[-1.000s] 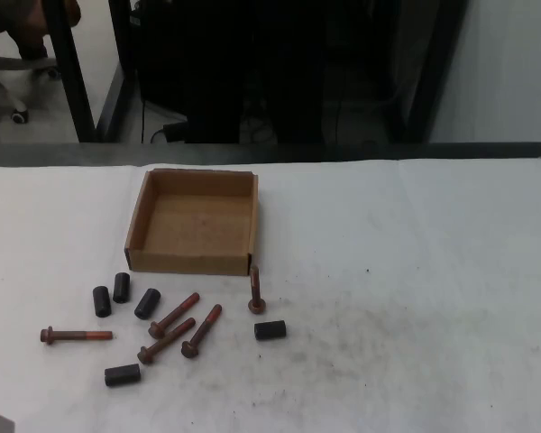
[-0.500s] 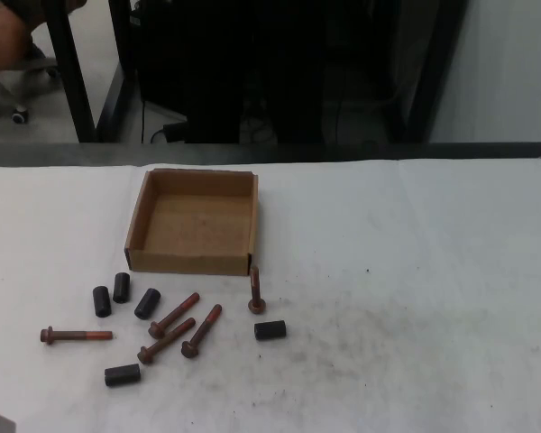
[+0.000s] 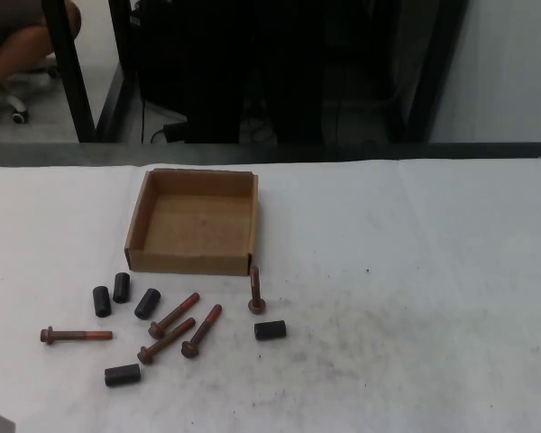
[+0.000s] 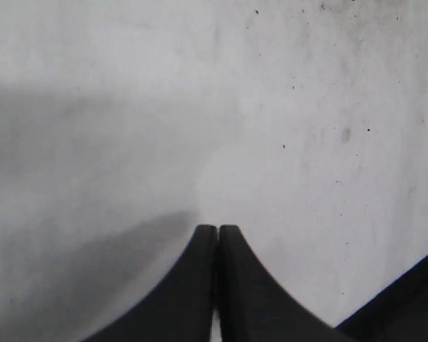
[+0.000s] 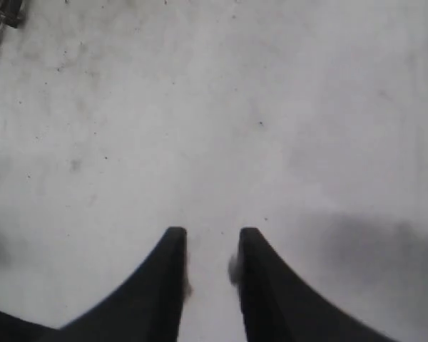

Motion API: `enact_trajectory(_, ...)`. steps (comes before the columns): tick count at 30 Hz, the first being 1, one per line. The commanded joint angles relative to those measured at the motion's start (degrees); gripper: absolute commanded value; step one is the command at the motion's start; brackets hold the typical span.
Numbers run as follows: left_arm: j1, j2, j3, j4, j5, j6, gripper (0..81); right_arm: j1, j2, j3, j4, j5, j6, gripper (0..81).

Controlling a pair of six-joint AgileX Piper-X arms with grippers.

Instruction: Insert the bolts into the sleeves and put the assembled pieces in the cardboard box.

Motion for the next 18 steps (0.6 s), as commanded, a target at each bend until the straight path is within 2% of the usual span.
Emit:
enact_trajectory(1,-0.12,-0.37,-0.49,-0.38,0.42,-0.46,0.8,-0.19,1.29,-1.39,-1.09,-0.66,-1.88,26.0)
enact_trajectory(10,-0.12,-0.37,-0.49,-5.72,0.42,-0.46,0.8,-0.19,25.4,-18.55,-0.97,-2.65,-30.16,26.0)
enact_trajectory(18,-0.12,-0.37,-0.49,-6.73,6.0,-0.46,0.8,-0.19,44.54,-34.72,4.66,4.07,-60.97,26.1)
